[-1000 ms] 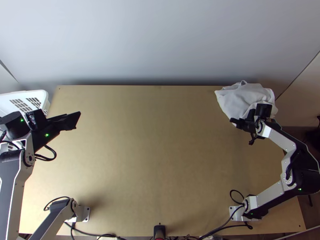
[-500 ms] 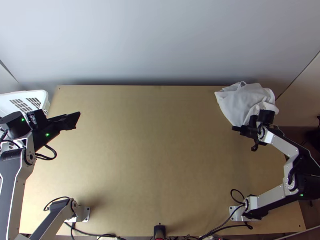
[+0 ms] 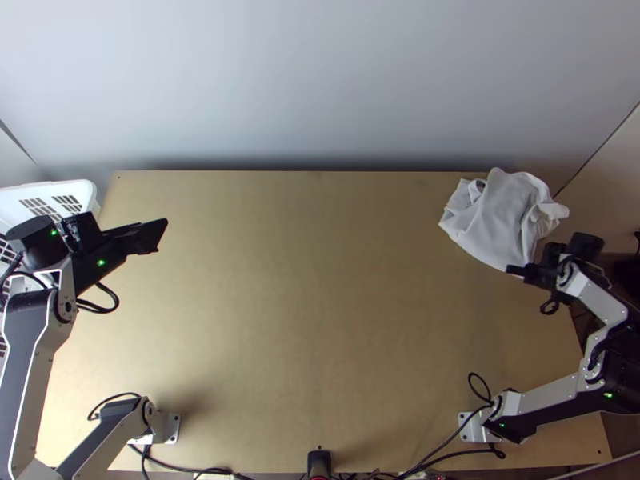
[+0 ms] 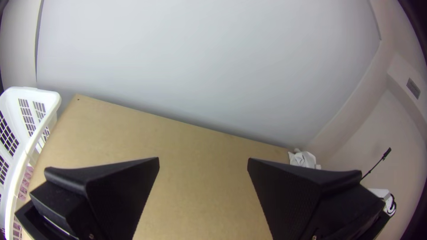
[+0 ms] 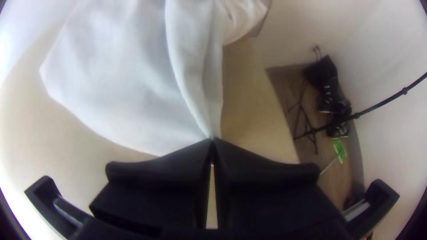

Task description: Fold the t-shirt

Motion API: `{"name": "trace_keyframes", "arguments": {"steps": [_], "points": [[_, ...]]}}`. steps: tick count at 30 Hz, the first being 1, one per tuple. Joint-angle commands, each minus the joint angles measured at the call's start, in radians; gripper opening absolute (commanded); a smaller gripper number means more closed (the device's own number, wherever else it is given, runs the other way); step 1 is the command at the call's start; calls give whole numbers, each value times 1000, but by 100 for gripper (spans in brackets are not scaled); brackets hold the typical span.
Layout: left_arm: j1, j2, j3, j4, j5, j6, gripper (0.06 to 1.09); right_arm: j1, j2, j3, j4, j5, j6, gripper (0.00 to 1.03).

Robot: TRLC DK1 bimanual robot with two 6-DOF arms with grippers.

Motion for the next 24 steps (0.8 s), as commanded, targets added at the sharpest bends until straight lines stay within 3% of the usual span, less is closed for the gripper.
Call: {"name": "trace_keyframes", "arguments": {"steps": [1, 12, 19, 20, 23, 24], "points": [[-9, 18, 20, 13, -1, -7, 102, -104, 38, 80, 15, -4, -108, 3], [-22, 35, 22, 26, 1, -4, 102, -238, 163, 133, 75, 16, -209, 3], [-28, 41, 28, 27, -1, -2, 102, -224, 175, 152, 87, 18, -168, 3], [-26, 41, 29, 27, -1, -2, 102, -210, 155, 144, 75, 18, -155, 8], [-22, 36, 29, 26, -1, 5, 102, -201, 58, 81, 87, -32, -128, 72], [-17, 36, 28, 23, -1, 10, 102, -199, 32, 72, 87, -41, -111, 87]]}}
